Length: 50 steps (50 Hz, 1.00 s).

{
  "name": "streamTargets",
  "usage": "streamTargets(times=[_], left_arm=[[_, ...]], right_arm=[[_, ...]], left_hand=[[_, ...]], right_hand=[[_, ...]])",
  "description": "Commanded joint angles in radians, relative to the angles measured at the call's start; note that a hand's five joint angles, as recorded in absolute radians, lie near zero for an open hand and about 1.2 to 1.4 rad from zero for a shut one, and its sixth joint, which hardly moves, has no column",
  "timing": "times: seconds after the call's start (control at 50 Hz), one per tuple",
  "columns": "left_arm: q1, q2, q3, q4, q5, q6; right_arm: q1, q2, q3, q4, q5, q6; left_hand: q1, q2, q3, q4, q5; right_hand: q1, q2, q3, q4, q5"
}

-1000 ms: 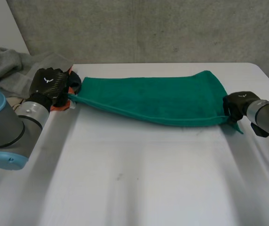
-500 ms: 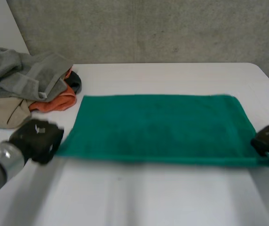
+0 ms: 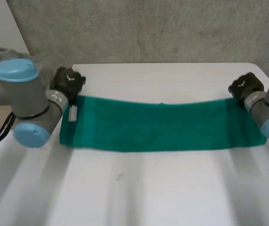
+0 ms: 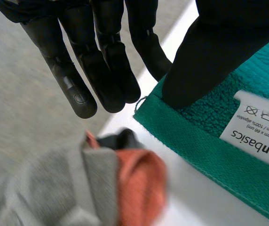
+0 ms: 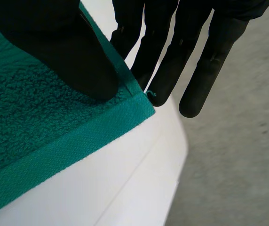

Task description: Fold the laundry.

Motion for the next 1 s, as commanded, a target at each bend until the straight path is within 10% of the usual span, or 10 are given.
streamTargets(times=[0.02,0.1,0.12,0.16,0.2,0.34,0.6,0.72,0.78,1.0], left_arm=[[-0.009,-0.165,0.192,0.106,-0.049,0.011],[-0.015,-0.228,0.244,0.112,-0.052,0.005],[-0.018,-0.236,0.246,0.116,-0.051,0.005],[-0.037,-0.248,0.244,0.117,-0.051,-0.009],[-0.05,-0.247,0.238,0.119,-0.051,-0.026],[-0.066,-0.132,0.091,0.116,-0.051,-0.109],[-0.058,0.117,-0.28,0.168,-0.048,-0.12],[-0.063,0.121,-0.317,0.206,-0.048,-0.156],[-0.067,0.121,-0.32,0.206,-0.048,-0.169],[-0.058,0.264,-0.397,0.208,-0.043,-0.175]], right_arm=[[0.015,0.164,-0.205,-0.122,0.012,-0.006],[0.025,0.242,-0.313,-0.13,0.018,-0.001],[0.031,0.251,-0.325,-0.13,0.021,-0.001],[0.046,0.264,-0.347,-0.125,0.03,0.0],[0.06,0.258,-0.348,-0.125,0.046,0.023],[0.055,0.094,-0.152,-0.029,0.075,0.245],[-0.166,-0.215,0.346,0.093,-0.2,0.355],[-0.178,-0.14,0.359,0.002,-0.187,0.327],[-0.189,-0.104,0.345,-0.019,-0.175,0.296],[-0.33,-0.244,0.317,-0.1,0.02,0.033]], left_hand=[[0.241,0.198,0.202,0.195,0.222],[0.241,0.198,0.202,0.195,0.222],[0.241,0.198,0.202,0.195,0.222],[-0.98,-1.024,-1.019,-1.026,-1.0],[-0.684,-0.728,-0.723,-0.73,-0.703],[-0.98,-1.024,-1.019,-1.026,-1.0],[-0.98,-1.024,-1.019,-1.026,-1.0],[-0.98,-1.024,-1.019,-1.026,-1.0],[-0.98,-1.024,-1.019,-1.026,-1.0],[-0.98,-1.024,-1.019,-1.026,-1.0]], right_hand=[[0.264,0.214,0.207,0.198,0.196],[0.169,0.119,0.112,0.103,0.101],[-0.303,-0.353,-0.36,-0.369,-0.371],[-0.958,-1.008,-1.015,-1.024,-1.026],[-0.958,-1.008,-1.015,-1.024,-1.026],[-0.958,-1.008,-1.015,-1.024,-1.026],[-0.898,-0.948,-0.955,-0.964,-0.966],[-0.675,-0.725,-0.732,-0.741,-0.743],[0.261,0.211,0.204,0.195,0.193],[0.264,0.214,0.207,0.198,0.196]])
